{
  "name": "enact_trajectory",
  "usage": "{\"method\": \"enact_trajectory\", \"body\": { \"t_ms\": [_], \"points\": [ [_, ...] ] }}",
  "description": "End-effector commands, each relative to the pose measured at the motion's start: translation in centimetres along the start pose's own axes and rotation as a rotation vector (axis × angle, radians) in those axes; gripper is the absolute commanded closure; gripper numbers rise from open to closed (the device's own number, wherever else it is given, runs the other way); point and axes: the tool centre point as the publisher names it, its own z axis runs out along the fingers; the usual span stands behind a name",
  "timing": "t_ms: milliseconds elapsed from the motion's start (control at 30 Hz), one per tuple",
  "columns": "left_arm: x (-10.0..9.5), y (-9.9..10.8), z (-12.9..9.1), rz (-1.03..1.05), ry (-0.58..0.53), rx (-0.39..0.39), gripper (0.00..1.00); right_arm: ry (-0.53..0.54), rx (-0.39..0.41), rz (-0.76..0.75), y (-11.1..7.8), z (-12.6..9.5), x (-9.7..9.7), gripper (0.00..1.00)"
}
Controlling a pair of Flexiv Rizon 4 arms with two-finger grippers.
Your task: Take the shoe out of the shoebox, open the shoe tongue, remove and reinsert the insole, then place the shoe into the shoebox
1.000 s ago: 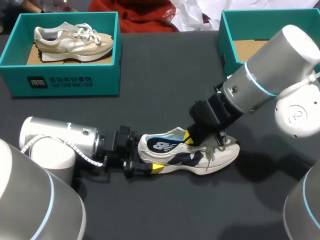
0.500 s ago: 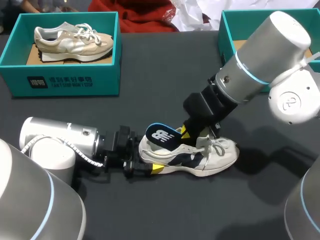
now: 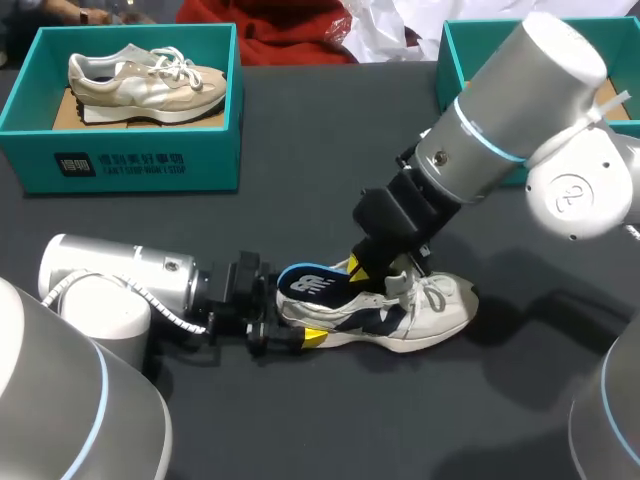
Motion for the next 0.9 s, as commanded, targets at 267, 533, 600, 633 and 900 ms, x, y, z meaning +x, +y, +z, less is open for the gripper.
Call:
{"method": "enact_trajectory", "body": {
  "t_ms": [267, 533, 600, 633, 900],
  "points": [
    [0.0, 0.3, 0.4, -0.001, 0.000, -0.003, 1.00, 0.053, 0.057, 0.080, 0.6, 1.0, -1.6, 0.93],
    [0.0, 0.3, 0.4, -0.001, 0.000, -0.003, 1.00, 0.050, 0.140, 0.225, -0.1, 0.8, -1.7, 0.71],
    [0.0, 0.3, 0.4, -0.001, 0.000, -0.003, 1.00, 0.057, 0.150, 0.255, -0.1, 0.7, -1.7, 0.67],
    [0.0, 0.3, 0.4, -0.001, 0.000, -0.003, 1.00, 0.068, 0.165, 0.281, 0.0, 0.7, -1.8, 0.64],
    [0.0, 0.3, 0.4, -0.001, 0.000, -0.003, 1.00, 0.149, 0.156, 0.349, 0.0, 0.5, -2.1, 0.61]
  ]
}}
